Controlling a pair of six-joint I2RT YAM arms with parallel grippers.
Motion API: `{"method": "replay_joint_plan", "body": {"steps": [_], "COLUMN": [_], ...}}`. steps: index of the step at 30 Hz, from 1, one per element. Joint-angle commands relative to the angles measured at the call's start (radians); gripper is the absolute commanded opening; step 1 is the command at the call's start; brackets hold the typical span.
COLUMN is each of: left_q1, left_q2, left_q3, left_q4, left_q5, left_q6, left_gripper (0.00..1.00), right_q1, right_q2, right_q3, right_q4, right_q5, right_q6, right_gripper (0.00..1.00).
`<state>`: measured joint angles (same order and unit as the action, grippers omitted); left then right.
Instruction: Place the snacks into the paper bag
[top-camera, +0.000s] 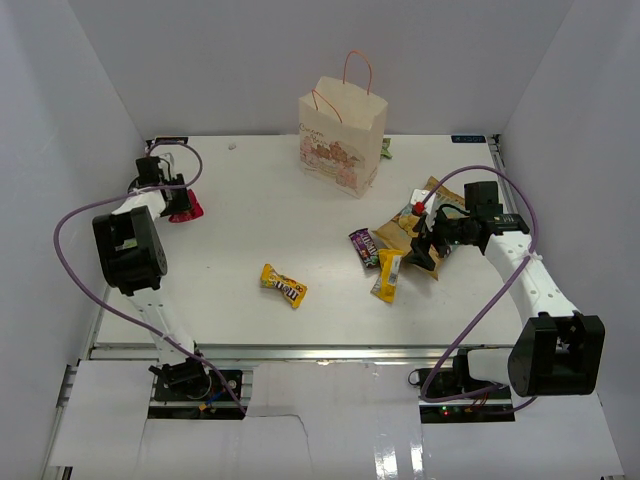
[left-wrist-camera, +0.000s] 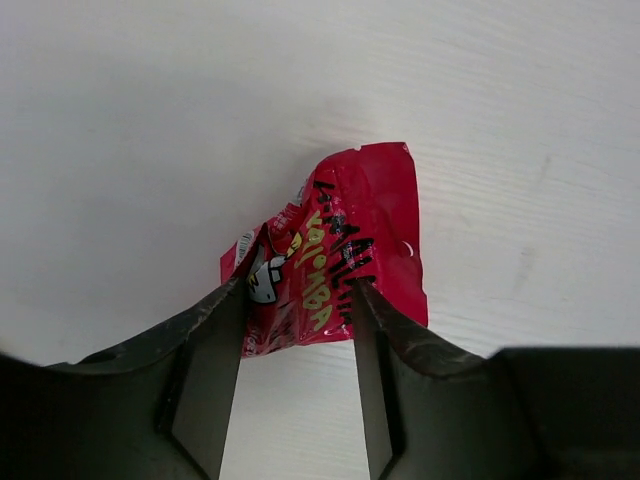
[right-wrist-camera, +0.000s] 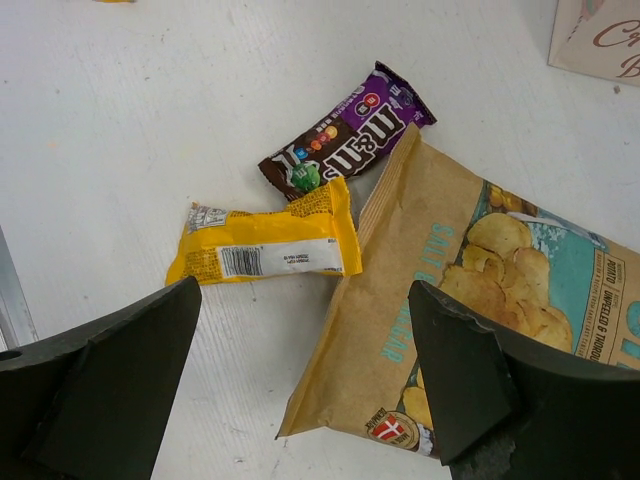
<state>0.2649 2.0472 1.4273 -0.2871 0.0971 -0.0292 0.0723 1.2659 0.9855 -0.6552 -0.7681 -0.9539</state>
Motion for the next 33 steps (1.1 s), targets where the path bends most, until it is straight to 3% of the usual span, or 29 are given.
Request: {"method": "replay_joint_plan", "body": {"steps": [1, 2, 8, 14, 18, 21, 24, 27, 33], "left_q1": [-0.062, -0.069, -0.127, -0.2, -0.257, -0.322, -0.406, -0.515, -0.644], "left_q2": [-0.005, -0.005, -0.044, -0.168, -0.263, -0.332, -0.372, -0.398, -0.42], "left_q3": [-0.07, -0.074, -0.103, -0.149, -0.22, -0.297, -0.35, -0.396, -0.441], "left_q4": [-0.089, -0.089, -0.09, -0.044, 0.04, 0.127, 0.196, 0.276, 0.394], "left_q5": [0.015, 0.012, 0.058, 0.266, 0.423, 0.512, 0.538, 0.529, 0.475], "left_q6": [-0.031, -0.029, -0.035, -0.083, -0.167, -0.267, -0.356, -0.449, -0.573], "left_gripper": [0.56, 0.56, 0.27, 0.08, 0.03, 0.02, 0.02, 0.01, 0.02], "right_q1": [-0.002, -0.002, 0.0, 0.015, 0.053, 0.124, 0.239, 0.355, 0.422], "right_q2": [-0.019, -0.023, -0.036, -0.039, -0.02, 0.012, 0.046, 0.085, 0.203], "right_q3": [0.038, 0.036, 0.035, 0.045, 0.064, 0.076, 0.099, 0.13, 0.228], "right_q4": [-0.003, -0.006, -0.007, 0.067, 0.189, 0.288, 0.38, 0.463, 0.517], "right_q5": [-0.046, -0.054, -0.099, -0.151, -0.139, -0.051, 0.119, 0.248, 0.397], "right_q6": [0.007, 0.009, 0.041, 0.24, 0.497, 0.752, 0.999, 1.139, 1.299], "right_gripper": [0.9, 0.9, 0.9, 0.93, 0.97, 1.0, 0.94, 0.92, 0.9]}}
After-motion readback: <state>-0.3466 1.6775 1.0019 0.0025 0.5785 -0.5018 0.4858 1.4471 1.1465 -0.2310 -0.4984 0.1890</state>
